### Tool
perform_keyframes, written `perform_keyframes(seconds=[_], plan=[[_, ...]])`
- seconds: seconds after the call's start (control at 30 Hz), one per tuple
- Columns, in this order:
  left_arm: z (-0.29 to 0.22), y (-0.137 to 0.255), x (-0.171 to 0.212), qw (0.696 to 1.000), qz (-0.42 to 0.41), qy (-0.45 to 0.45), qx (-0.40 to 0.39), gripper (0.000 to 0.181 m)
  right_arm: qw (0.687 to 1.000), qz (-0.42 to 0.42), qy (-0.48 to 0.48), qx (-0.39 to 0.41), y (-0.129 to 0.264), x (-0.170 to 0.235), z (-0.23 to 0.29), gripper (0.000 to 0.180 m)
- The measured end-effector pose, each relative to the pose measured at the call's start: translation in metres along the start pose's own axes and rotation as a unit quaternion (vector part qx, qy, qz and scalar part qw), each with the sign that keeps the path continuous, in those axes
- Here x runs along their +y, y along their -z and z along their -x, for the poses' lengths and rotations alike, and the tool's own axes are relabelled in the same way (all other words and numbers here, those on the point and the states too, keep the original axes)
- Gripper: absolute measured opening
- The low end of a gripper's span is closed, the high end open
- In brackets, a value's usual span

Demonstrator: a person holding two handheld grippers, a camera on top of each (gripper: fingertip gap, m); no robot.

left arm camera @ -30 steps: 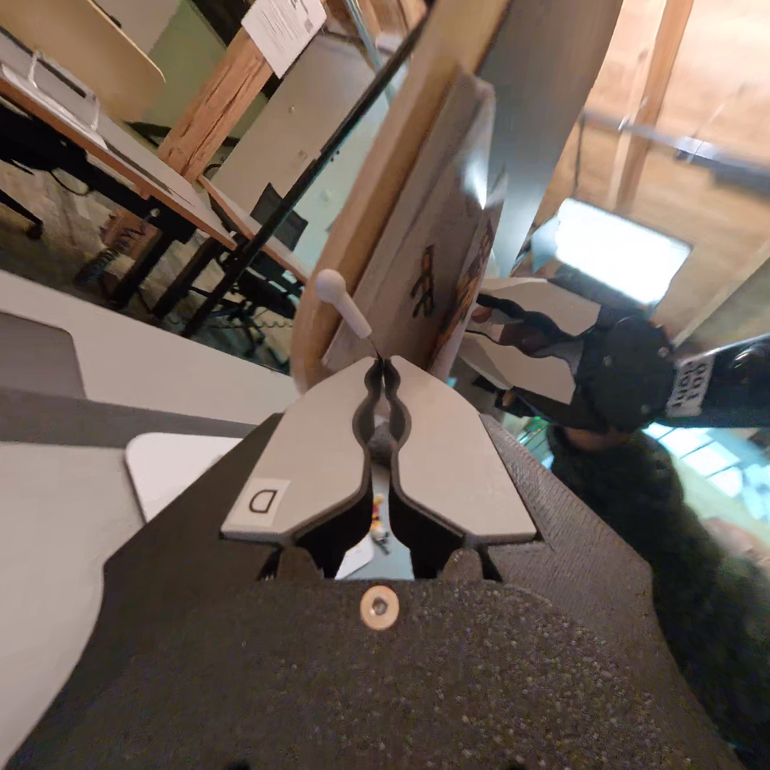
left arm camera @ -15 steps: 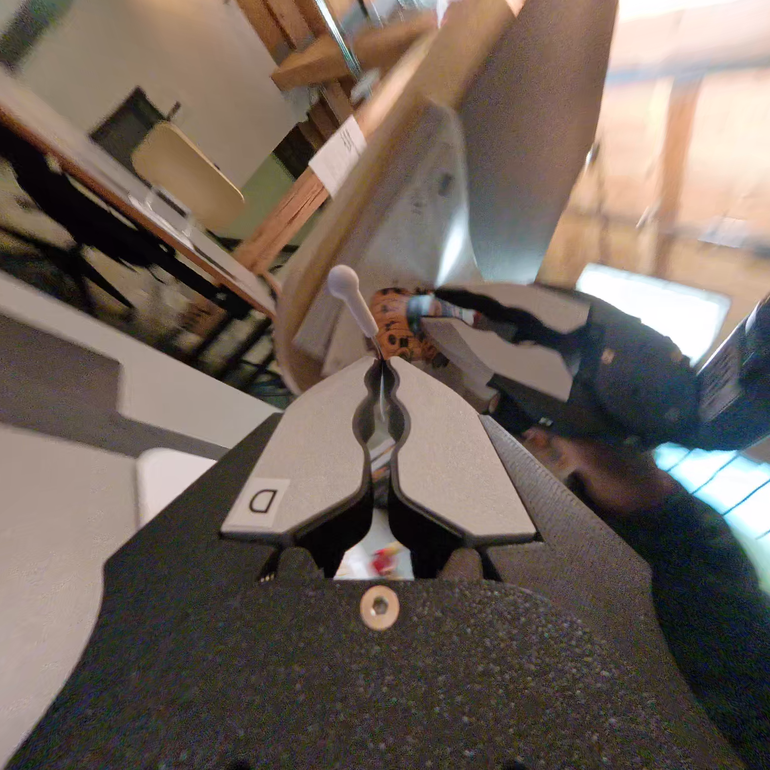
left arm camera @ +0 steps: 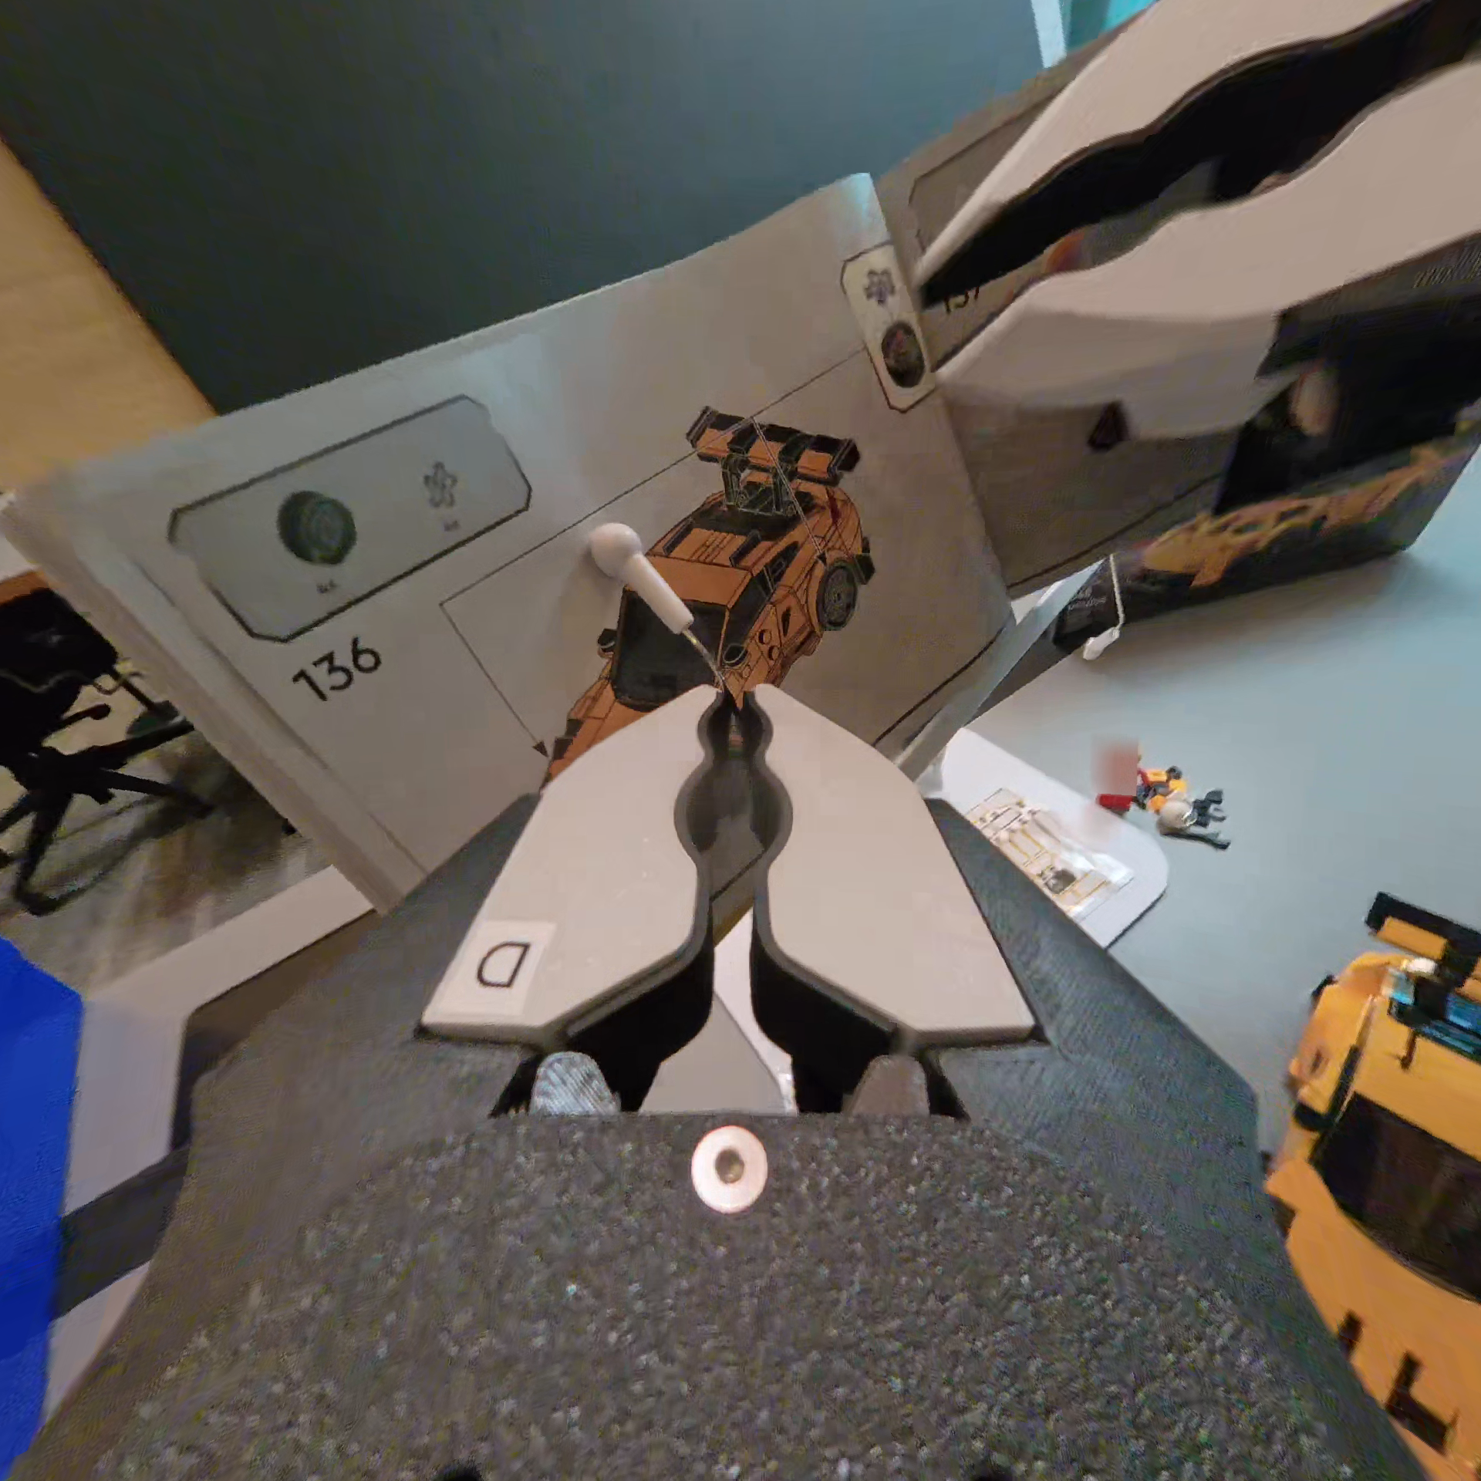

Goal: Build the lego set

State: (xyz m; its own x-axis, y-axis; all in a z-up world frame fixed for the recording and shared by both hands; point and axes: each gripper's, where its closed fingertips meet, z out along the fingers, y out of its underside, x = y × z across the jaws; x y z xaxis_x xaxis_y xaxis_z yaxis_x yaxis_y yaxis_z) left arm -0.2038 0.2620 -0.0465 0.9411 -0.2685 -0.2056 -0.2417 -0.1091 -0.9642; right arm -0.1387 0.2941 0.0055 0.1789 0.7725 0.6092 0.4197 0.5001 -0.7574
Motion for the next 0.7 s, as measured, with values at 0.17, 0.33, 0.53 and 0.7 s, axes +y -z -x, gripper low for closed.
perform_keyframes(seconds=[0.17,0.33,0.53,0.7], plan=[[-0.008,-0.004,-0.003,0.994,0.038,-0.1,-0.025,0.003,0.999,0.042,0.011,0.007,0.011,0.05,-0.001,0.014],[-0.035,-0.017,-0.007,0.954,0.06,-0.293,-0.033,0.002,0.998,0.047,0.043,0.024,-0.007,0.055,0.019,0.013],[-0.054,-0.027,0.008,0.903,0.094,-0.42,-0.008,0.001,0.999,0.01,-0.032,0.004,-0.007,0.055,0.021,0.014],[-0.053,-0.03,0.01,0.889,0.099,-0.447,0.001,0.002,0.998,-0.01,-0.063,0.022,0.011,0.06,0.007,0.016]])
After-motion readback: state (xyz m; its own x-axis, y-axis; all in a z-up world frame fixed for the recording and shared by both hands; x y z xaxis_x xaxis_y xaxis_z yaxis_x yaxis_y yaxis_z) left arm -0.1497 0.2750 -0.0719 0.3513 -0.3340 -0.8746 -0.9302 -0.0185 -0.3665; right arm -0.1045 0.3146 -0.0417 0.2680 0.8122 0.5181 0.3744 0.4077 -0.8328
